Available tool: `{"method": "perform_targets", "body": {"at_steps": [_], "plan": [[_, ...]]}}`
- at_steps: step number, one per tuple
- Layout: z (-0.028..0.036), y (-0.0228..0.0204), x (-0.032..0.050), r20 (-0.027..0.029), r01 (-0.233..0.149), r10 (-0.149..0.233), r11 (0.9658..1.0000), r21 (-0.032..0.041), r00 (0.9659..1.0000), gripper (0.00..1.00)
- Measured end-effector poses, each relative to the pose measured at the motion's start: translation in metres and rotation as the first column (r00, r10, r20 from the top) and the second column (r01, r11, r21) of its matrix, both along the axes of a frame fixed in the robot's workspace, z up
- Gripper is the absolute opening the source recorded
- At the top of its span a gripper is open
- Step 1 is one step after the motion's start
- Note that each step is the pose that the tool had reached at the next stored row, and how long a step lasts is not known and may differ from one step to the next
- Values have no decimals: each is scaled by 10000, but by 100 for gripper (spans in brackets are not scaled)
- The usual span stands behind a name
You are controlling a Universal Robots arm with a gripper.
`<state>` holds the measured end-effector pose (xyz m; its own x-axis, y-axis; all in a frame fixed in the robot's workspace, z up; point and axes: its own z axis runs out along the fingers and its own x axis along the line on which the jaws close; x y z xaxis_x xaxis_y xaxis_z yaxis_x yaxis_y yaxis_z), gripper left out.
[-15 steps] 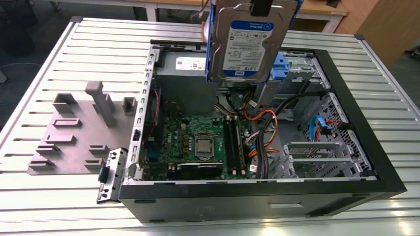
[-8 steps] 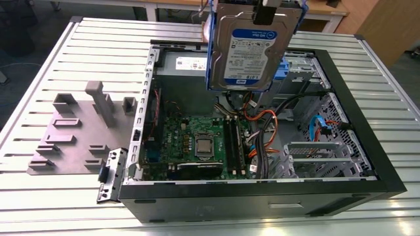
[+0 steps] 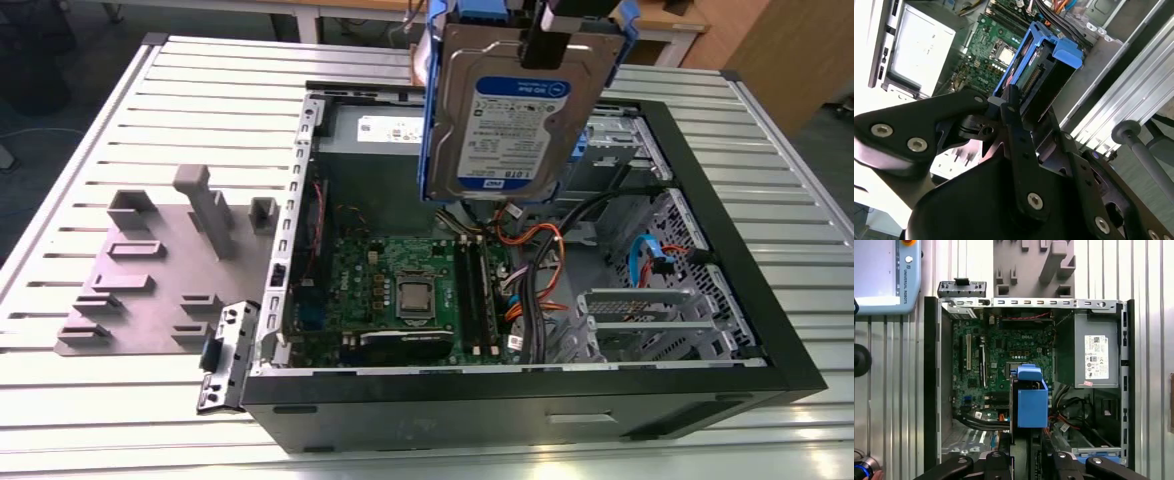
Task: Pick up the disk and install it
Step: 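Pick up the disk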
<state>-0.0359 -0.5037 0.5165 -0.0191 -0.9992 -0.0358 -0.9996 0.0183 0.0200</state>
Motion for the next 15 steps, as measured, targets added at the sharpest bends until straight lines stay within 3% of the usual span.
{"method": "perform_targets", "body": {"at_steps": [6, 15], "plan": [[0, -112, 0, 0, 0, 0, 10000, -2, 10000, 35], [0, -382, 0, 0, 0, 0, 10000, -7, 10000, 35]]}}
